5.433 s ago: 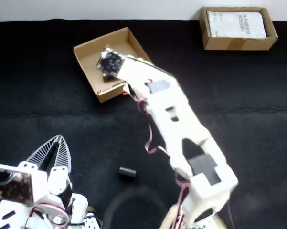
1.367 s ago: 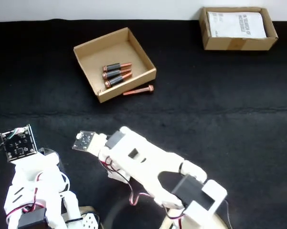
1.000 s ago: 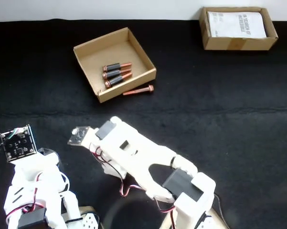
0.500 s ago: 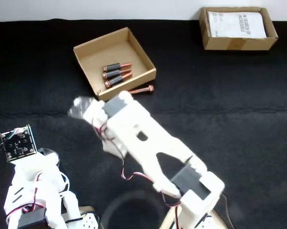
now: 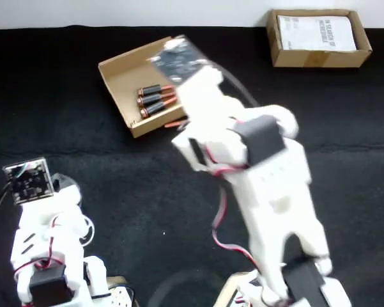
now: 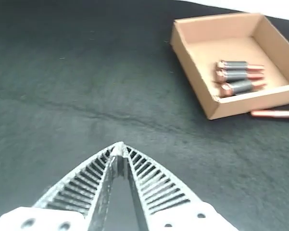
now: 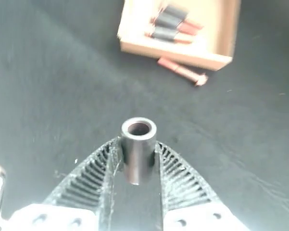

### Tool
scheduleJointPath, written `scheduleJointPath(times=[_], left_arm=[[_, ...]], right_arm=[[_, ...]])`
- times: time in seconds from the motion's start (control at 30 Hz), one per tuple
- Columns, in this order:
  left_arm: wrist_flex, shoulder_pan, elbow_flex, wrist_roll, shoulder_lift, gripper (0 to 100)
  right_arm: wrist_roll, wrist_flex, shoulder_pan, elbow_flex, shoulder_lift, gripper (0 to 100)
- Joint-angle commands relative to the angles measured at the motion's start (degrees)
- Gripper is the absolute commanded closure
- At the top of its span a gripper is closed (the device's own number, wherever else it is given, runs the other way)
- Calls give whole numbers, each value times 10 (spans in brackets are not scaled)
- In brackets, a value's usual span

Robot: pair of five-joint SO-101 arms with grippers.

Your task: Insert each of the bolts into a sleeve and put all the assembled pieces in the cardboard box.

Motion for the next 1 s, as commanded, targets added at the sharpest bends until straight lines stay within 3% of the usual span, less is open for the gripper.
scheduleJointPath(times=[0.0, 0.13, 0.3, 0.43, 0.7, 0.77, 0.87, 0.97], left_arm=[[-53, 36, -9, 1, 80, 991], [-95, 40, -73, 2, 227, 991], [-91, 43, -201, 40, 402, 991], [-11, 99, -320, 45, 520, 991], [169, 290, -543, 40, 753, 990], [175, 318, -588, -9, 808, 989], [175, 347, -654, -154, 888, 989], [175, 368, -720, -255, 963, 989]], right_arm=[[-28, 7, 39, -23, -96, 991], [-40, 7, 99, -5, -171, 991], [-36, 7, 165, 65, -269, 991], [-37, 6, 231, 130, -337, 991], [-36, 4, 415, 284, -454, 991], [-35, 4, 455, 323, -486, 991], [-35, -5, 521, 381, -534, 991], [-25, -35, 592, 453, -589, 991]])
